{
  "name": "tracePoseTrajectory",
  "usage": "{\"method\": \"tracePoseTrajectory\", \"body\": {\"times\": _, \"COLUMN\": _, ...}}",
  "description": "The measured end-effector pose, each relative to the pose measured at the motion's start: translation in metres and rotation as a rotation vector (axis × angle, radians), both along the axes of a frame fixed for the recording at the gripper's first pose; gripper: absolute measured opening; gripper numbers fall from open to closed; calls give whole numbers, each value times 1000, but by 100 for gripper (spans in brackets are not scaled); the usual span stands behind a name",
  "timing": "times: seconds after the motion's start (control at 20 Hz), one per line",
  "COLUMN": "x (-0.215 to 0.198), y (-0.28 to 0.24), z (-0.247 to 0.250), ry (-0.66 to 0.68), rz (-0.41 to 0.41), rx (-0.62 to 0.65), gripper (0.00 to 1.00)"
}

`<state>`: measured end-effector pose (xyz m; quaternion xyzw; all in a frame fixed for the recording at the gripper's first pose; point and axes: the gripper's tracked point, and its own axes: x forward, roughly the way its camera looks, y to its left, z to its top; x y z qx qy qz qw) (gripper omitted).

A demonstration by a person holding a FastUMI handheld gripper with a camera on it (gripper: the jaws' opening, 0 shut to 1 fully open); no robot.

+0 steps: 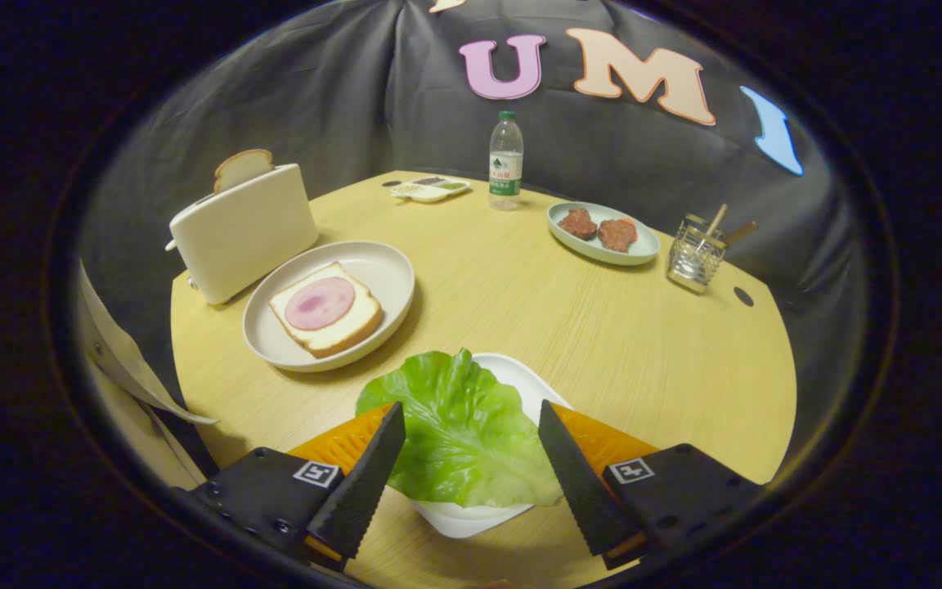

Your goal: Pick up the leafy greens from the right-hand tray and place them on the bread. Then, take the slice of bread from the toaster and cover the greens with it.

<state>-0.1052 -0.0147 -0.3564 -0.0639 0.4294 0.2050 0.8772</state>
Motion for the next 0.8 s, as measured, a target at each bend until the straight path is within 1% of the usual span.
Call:
{"method": "tracePoseTrajectory", "body": {"times": 0.2, "x": -5, "y": -1, "z": -16, "ry": 46, "rz": -7, "rx": 1, "gripper": 100}}
{"method": "tracePoseTrajectory", "body": {"times": 0.4, "x": -7, "y": -4, "z": -28, "ry": 92, "rz": -37, "rx": 12, "gripper": 100}}
{"method": "tracePoseTrajectory", "body": {"times": 0.55, "x": -4, "y": -7, "z": -29, "ry": 85, "rz": -44, "rx": 0, "gripper": 99}}
{"method": "tracePoseTrajectory", "body": {"times": 0.8, "x": -6, "y": -7, "z": -31, "ry": 91, "rz": -49, "rx": -34, "gripper": 65}}
